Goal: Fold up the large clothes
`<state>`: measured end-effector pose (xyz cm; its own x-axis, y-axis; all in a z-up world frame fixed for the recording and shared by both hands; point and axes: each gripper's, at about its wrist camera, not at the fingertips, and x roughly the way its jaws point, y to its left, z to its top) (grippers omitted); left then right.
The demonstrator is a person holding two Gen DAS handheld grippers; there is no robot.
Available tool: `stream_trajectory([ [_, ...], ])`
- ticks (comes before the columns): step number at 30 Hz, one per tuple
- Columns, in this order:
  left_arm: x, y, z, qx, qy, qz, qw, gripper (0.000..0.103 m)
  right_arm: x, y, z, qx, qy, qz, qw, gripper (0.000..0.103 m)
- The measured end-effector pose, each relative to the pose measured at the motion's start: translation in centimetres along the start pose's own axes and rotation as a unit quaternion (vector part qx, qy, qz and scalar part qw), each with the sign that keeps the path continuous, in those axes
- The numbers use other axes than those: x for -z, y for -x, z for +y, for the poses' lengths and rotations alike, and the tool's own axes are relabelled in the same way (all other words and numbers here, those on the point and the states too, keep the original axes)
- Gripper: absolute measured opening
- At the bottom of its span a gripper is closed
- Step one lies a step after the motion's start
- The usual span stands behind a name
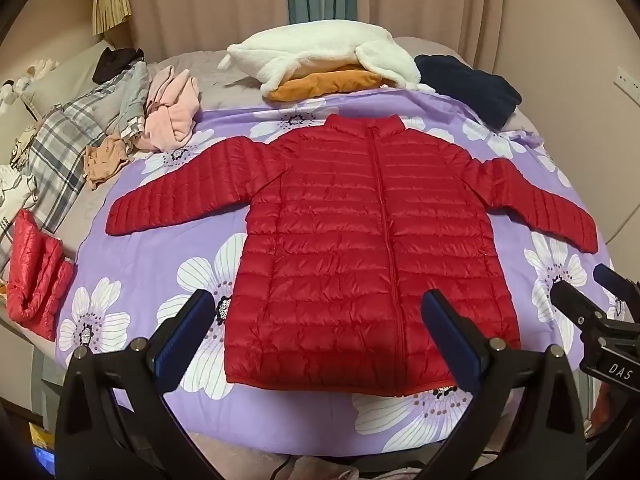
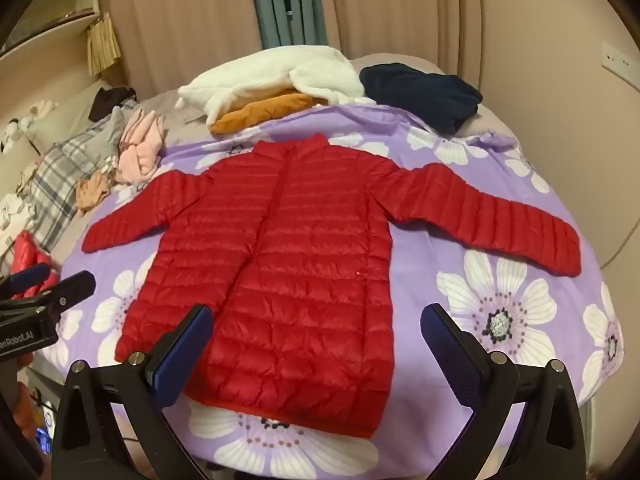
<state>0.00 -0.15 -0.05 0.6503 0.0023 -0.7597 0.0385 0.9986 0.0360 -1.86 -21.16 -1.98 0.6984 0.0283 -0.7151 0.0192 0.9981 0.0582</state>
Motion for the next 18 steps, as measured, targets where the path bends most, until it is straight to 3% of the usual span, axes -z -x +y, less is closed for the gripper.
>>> stream_trajectory([
  [18,0.14,0.35,-0.45,0.004,-0.016,0.000,0.9999,0.103,-0.02,-0.24,0.50,-0.004,0.003,0.003,1.000,0.102],
])
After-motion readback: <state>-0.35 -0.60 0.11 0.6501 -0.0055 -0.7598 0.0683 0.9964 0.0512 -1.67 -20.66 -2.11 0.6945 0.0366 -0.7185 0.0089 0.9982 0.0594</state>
